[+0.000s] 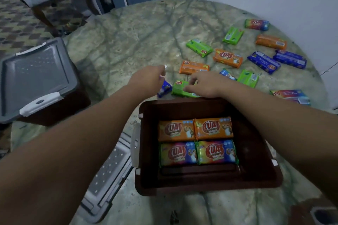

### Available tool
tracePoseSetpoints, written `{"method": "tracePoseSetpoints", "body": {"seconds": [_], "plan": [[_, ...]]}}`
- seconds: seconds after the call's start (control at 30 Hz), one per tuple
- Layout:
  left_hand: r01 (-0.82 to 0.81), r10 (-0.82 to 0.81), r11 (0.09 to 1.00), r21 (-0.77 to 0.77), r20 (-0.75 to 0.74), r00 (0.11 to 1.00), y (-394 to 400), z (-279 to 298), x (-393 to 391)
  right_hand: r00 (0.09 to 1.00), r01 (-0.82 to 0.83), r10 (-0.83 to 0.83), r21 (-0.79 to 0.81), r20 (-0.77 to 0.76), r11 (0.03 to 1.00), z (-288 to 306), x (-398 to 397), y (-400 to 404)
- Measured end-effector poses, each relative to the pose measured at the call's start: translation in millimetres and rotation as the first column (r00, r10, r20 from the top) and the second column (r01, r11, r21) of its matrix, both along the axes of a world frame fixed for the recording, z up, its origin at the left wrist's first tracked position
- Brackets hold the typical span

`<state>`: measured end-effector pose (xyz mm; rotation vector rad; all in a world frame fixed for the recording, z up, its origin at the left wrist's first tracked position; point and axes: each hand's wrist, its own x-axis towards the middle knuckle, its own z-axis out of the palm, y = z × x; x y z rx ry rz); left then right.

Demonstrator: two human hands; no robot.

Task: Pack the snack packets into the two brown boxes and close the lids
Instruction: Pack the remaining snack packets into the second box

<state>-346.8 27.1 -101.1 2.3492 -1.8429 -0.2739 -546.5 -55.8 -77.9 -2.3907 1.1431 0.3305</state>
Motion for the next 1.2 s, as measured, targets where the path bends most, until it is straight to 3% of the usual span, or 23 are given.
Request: {"method": "tracePoseSetpoints", "body": {"seconds": [0.13, 0.3, 0.6, 0.73, 0.8, 0.87, 1.03, 1.2], "plan": [[0.115, -0.172, 0.957, 0.265, 0.203, 0.964, -13.8, -28.8, 20.4, 0.996, -0.025, 0.026, 0.019, -0.085, 1.0, -16.8, 20.6, -15.2], [0.195, -0.354, 0.911, 0.362, 0.448, 0.821, -18.4, -52.1, 26.9, 0.978, -0.094, 0.081, -0.057, -0.194, 0.994, -47.5, 44.4, -22.7], [0.229, -0.446, 0.877, 0.423, 0.536, 0.716, -31.8, -47.2, 28.6, 0.961, -0.108, 0.063, -0.155, -0.269, 0.982, -65.3, 47.2, -23.0], [0.276, -0.403, 0.908, 0.315, 0.485, 0.776, -30.6, -44.0, 38.6, 0.99, 0.007, -0.033, -0.19, -0.137, 0.982, -52.0, 41.7, -15.6], [0.242, -0.299, 0.945, 0.219, 0.283, 0.911, -27.6, -39.3, 38.0, 0.998, 0.042, -0.05, -0.282, -0.022, 0.958, -42.9, 38.4, -11.8], [0.192, -0.207, 0.972, 0.133, 0.11, 0.972, -24.8, -29.6, 32.1, 0.997, 0.058, -0.035, -0.366, 0.071, 0.929, -33.6, 34.0, -6.4], [0.103, -0.099, 0.994, -0.034, 0.109, 0.989, -10.0, 5.1, 11.4, 0.954, 0.175, -0.036, -0.454, 0.299, 0.874, -12.7, 6.1, 15.9], [0.064, -0.07, 0.962, -0.265, -0.011, 0.998, 34.0, 34.4, -17.2, 0.867, 0.239, 0.016, -0.444, 0.498, 0.863, -2.5, -38.5, 50.1]]}}
